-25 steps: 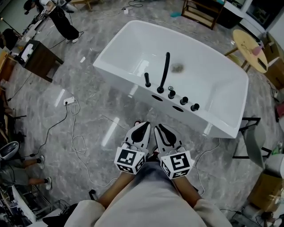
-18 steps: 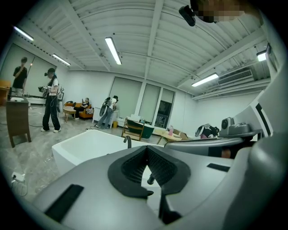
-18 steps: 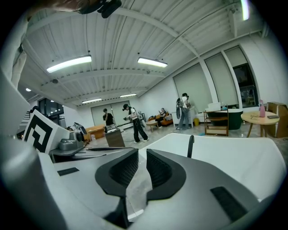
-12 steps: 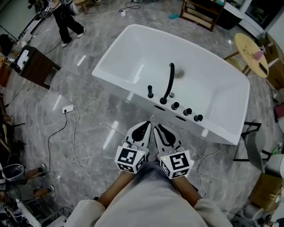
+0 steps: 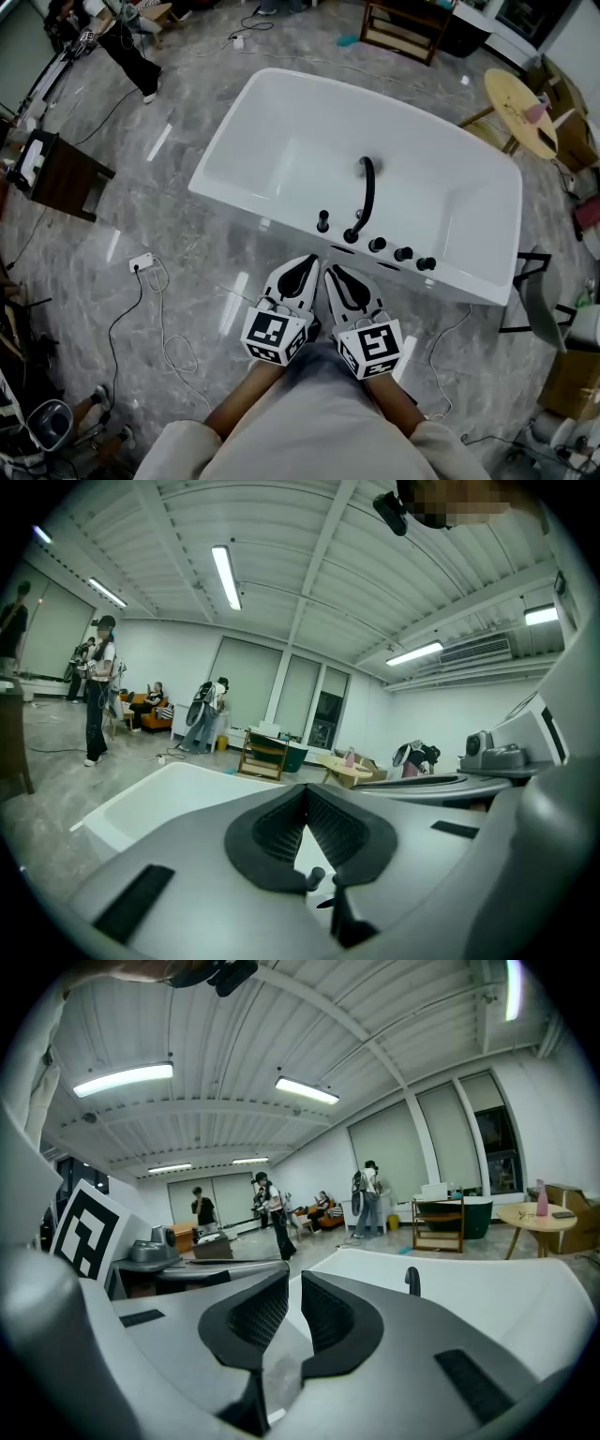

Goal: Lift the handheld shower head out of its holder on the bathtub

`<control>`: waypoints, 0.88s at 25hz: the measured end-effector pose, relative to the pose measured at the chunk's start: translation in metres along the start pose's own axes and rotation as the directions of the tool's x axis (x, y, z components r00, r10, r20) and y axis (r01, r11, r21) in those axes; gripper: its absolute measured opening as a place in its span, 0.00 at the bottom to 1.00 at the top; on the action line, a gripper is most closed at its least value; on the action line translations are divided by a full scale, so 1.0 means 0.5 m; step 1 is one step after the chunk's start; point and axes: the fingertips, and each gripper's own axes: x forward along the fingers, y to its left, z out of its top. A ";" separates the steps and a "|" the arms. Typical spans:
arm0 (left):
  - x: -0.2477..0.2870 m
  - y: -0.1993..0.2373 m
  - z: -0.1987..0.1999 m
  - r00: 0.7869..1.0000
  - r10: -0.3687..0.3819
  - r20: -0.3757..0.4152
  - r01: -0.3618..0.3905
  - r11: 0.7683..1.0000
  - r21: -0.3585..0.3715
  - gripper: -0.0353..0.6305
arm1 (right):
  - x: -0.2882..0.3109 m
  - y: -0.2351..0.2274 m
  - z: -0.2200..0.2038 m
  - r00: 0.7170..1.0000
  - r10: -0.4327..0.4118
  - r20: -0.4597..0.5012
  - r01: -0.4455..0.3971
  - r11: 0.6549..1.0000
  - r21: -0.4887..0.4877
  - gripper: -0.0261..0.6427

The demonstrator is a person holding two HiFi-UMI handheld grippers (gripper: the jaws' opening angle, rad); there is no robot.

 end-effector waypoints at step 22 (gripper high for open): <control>0.107 0.096 -0.132 0.981 -0.125 -0.150 0.113 0.990 -0.086 0.06 | 0.107 -0.048 -0.081 0.988 -0.110 -0.107 0.118 0.990 0.071 0.07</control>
